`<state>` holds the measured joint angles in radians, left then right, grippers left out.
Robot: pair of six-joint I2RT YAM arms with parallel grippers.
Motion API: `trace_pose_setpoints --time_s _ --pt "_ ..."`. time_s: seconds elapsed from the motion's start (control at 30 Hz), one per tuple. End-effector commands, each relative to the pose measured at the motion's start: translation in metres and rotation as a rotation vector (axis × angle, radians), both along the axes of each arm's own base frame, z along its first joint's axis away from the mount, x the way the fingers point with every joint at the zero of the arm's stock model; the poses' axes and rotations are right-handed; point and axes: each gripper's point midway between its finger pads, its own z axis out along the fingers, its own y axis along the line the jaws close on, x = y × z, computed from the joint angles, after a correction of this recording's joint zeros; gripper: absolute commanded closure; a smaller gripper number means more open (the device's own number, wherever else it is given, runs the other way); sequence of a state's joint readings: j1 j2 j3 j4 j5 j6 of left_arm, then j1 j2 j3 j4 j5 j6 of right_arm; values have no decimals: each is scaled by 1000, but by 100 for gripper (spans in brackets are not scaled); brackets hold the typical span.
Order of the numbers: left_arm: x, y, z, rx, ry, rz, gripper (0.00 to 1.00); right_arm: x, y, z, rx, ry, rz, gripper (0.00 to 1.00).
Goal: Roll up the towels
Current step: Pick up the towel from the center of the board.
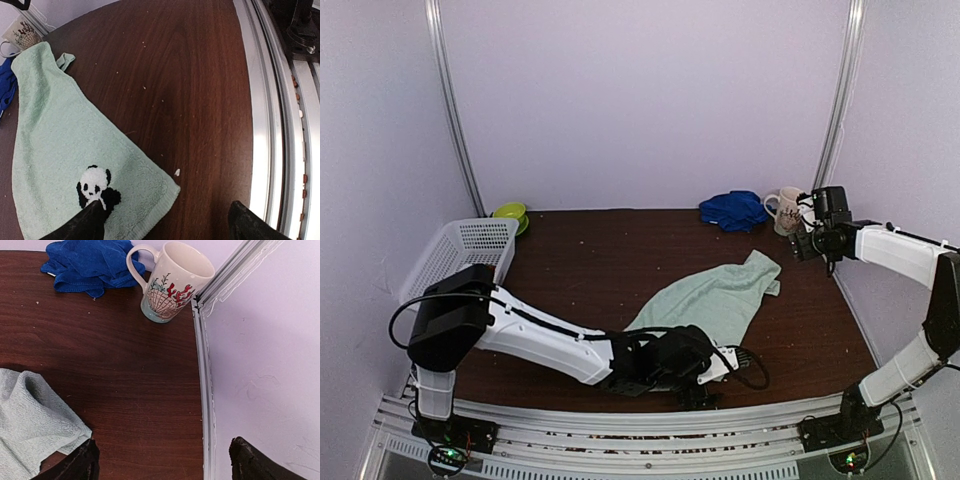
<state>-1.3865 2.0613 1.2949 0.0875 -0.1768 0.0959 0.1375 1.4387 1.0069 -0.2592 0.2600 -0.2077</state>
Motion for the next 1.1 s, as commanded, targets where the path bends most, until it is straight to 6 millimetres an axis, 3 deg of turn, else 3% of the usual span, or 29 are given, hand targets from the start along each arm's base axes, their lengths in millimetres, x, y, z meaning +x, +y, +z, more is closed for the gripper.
trace_pose_setpoints --time_s 0.0,0.5,0.7,0.83,0.93,1.07 --pt "2 -13 -8 20 -15 -31 16 -3 6 2 59 -7 24 10" --pt "11 -18 -36 89 -45 -12 38 -2 12 1 85 -5 51 10" --pt "17 -16 -46 116 -48 8 55 -2 14 4 98 -14 59 10" --pt "25 -13 -53 126 -37 31 61 -3 15 6 105 -19 64 11" --pt "31 -12 -56 128 -33 57 70 -3 17 7 112 -24 71 10" --pt "37 -13 -58 132 -28 84 90 -3 19 7 119 -22 83 10"
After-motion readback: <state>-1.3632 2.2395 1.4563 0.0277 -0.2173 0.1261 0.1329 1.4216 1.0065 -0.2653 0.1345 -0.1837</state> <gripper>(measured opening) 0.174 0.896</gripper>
